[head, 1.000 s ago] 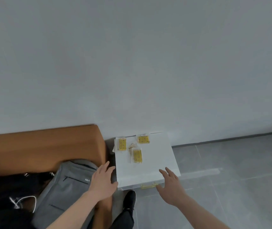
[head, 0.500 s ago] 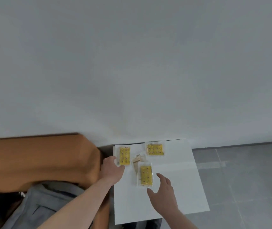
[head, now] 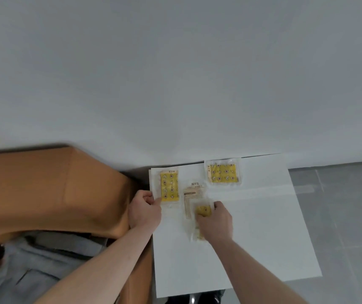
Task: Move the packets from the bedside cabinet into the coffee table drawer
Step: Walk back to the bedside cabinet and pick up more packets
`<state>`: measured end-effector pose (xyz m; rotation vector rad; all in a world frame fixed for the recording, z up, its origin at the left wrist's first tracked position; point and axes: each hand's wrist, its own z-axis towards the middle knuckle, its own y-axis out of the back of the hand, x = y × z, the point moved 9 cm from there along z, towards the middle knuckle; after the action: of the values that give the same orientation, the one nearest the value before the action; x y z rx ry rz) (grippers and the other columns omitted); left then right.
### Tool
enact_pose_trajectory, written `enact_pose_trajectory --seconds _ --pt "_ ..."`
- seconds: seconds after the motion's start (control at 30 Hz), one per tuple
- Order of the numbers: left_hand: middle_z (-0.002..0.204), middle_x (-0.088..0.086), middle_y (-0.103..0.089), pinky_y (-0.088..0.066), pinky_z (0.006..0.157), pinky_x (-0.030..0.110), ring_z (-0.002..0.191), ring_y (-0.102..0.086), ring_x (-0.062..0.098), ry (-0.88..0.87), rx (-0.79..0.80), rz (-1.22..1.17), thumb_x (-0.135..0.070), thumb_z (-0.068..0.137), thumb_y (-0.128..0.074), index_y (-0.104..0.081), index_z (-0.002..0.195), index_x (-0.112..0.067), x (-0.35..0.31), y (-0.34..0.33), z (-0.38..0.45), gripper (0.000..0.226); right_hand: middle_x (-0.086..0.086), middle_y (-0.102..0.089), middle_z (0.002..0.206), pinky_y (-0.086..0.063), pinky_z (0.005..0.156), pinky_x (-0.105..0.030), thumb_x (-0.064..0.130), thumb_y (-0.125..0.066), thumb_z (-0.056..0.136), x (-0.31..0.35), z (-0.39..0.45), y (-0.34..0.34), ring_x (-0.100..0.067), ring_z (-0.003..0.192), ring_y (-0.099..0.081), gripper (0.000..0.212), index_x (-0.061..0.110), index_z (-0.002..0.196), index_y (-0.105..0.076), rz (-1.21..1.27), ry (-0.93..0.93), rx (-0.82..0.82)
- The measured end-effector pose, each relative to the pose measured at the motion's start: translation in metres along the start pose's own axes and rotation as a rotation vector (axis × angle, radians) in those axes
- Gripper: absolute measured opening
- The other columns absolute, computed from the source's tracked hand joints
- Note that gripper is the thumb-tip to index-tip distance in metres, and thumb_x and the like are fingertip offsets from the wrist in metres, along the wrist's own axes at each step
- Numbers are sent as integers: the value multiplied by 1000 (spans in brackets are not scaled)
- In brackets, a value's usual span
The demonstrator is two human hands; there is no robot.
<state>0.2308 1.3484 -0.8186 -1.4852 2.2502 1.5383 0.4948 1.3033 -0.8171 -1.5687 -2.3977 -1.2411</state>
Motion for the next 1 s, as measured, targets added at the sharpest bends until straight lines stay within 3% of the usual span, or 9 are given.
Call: enact_pose_trajectory --seconds 0.07,0.2,0.3,0.43,0.53,0.63,0.73,0.9,1.0 --pt "87 -4 -69 -59 71 36 81 -67 15 32 48 1 -26 89 -79 -64 96 -25 2 0 -1 17 -4 -67 94 -61 75 -45 28 -72 87 1 -2 4 -25 85 -67 19 12 94 -63 28 33 34" --pt "103 2 -68 -60 82 42 94 -68 23 -11 50 31 -21 97 -68 -67 102 -18 -7 11 2 6 5 -56 112 -57 76 -38 35 -77 89 13 -3 44 -15 87 -62 21 19 88 -63 19 206 -58" --pt "112 3 -67 -60 84 45 100 -68 25 -62 79 39 -21 102 -60 -63 108 -17 -16 12 -1 8 0 -49 139 -51 97 -40 37 -76 92 24 24 79 -27 119 -56 35 10 111 -67 -87 266 -142" --pt "107 -1 -67 -60 81 46 96 -68 23 -69 75 12 -17 105 -53 -55 109 -20 -18 12 -4 5 -10 -28 161 -42 113 -48 33 -68 95 32 72 95 -38 141 -39 59 2 141 -50 -134 112 -79" --pt "108 -1 -67 -61 80 43 93 -69 19 -11 113 -78 -21 103 -60 -53 114 -22 -13 7 -2 13 -11 -35 152 -48 107 -50 27 -70 90 42 87 87 -37 134 -43 65 7 146 -45 -138 49 -35" --pt "102 -7 -69 -62 71 33 86 -71 13 -5 162 -114 -28 98 -71 -55 117 -24 -12 3 -3 25 -11 -55 122 -58 86 -46 14 -73 83 40 86 75 -32 104 -60 58 11 132 -42 -47 -23 -52" --pt "95 -9 -72 -62 70 34 83 -72 12 -77 201 -40 -26 99 -69 -62 105 -24 -16 1 -8 9 -6 -57 103 -56 74 -39 13 -82 78 15 74 63 -28 91 -63 63 13 121 -35 222 -164 -34" --pt "88 -13 -70 -48 61 20 80 -65 5 -158 153 -4 -24 97 -68 -66 96 -28 -22 20 -37 5 -9 -77 94 -63 76 -40 23 -87 80 -21 34 49 -28 87 -74 20 12 91 -74 405 -208 69" --pt "85 -9 -74 -57 71 30 80 -69 8 -167 190 -58 -22 96 -70 -70 92 -27 -25 38 -65 7 -3 -80 81 -61 58 -30 20 -86 80 -32 -7 64 -23 80 -76 9 18 84 -78 491 -178 68"
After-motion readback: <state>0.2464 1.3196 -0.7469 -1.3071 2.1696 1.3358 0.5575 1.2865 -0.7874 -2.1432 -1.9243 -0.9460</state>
